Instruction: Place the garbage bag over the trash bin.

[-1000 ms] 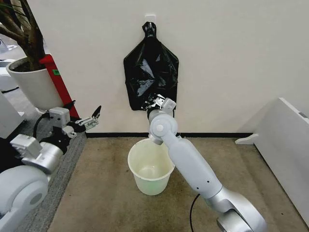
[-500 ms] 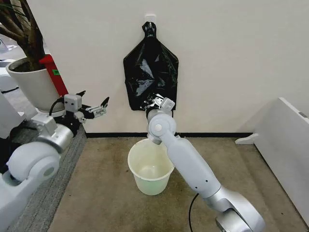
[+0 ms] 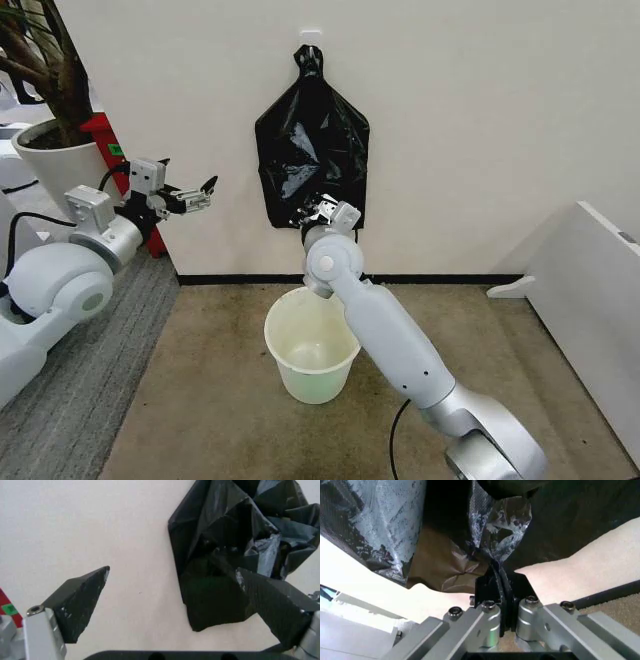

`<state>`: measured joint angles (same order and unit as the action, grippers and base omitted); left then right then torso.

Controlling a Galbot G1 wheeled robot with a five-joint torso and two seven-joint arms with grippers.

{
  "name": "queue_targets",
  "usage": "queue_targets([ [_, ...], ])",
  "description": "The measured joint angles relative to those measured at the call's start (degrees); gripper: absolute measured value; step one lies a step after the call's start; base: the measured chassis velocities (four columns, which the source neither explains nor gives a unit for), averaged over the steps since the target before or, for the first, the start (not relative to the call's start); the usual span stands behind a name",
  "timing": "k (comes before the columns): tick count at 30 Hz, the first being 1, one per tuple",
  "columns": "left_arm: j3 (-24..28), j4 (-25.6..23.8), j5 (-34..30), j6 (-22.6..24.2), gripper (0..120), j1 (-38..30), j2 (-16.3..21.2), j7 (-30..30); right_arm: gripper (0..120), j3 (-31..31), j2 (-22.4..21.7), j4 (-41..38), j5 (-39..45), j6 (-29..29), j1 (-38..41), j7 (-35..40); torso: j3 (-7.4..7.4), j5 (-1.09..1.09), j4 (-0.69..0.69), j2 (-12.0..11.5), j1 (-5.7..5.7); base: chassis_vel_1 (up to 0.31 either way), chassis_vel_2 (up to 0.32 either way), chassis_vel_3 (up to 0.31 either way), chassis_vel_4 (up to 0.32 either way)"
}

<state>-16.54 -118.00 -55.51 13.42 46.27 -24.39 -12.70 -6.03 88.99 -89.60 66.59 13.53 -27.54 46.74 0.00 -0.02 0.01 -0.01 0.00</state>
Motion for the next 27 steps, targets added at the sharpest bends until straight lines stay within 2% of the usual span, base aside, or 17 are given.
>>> queue_targets([
  [8, 2.3, 0.7, -0.3, 0.0, 100, -2.8, 0.0, 0.3, 0, 0.0, 0.5, 0.4, -0.3, 0.0, 0.3, -0.1, 0.00, 0.02, 0.01, 0.0, 0.00, 0.000, 0.000, 0.000, 0.000],
  [13, 12.1, 2.6, -0.3, 0.3, 100, -11.7, -2.3, -0.1, 0, 0.3, 0.5, 0.6, -0.4, 0.0, 0.5, -0.5, 0.00, 0.02, -0.02, 0.0, 0.00, 0.000, 0.000, 0.000, 0.000],
  [14, 12.1, 2.6, -0.3, 0.3, 100, -11.7, -2.3, -0.1, 0, 0.3, 0.5, 0.6, -0.4, 0.0, 0.5, -0.5, 0.00, 0.02, -0.02, 0.0, 0.00, 0.000, 0.000, 0.000, 0.000],
  [18, 20.5, 5.6, -0.3, 0.9, 100, -21.7, -5.9, -0.9, 0, 0.5, 0.3, 0.6, -0.4, 0.0, 0.8, -0.7, 0.00, 0.02, -0.02, 0.0, 0.00, 0.000, 0.000, 0.000, 0.000],
  [19, 20.5, 5.6, -0.3, 0.9, 100, -21.7, -5.9, -0.9, 0, 0.5, 0.3, 0.6, -0.4, 0.0, 0.8, -0.7, 0.00, 0.02, -0.02, 0.0, 0.00, 0.000, 0.000, 0.000, 0.000],
  [23, 25.7, 8.3, -0.8, 2.1, 100, -29.5, -9.3, -2.2, 0, 0.6, 0.5, 0.7, -0.5, 0.0, 1.0, -0.7, 0.00, 0.03, 0.00, 0.0, 0.00, 0.000, 0.000, 0.000, 0.000],
  [27, 29.8, 9.9, -1.8, 3.8, 100, -33.9, -12.0, -4.0, 0, 0.6, 0.5, 0.7, -0.5, 0.0, 1.0, -0.9, 0.00, 0.03, 0.00, 0.0, 0.00, 0.000, 0.000, 0.000, 0.000],
])
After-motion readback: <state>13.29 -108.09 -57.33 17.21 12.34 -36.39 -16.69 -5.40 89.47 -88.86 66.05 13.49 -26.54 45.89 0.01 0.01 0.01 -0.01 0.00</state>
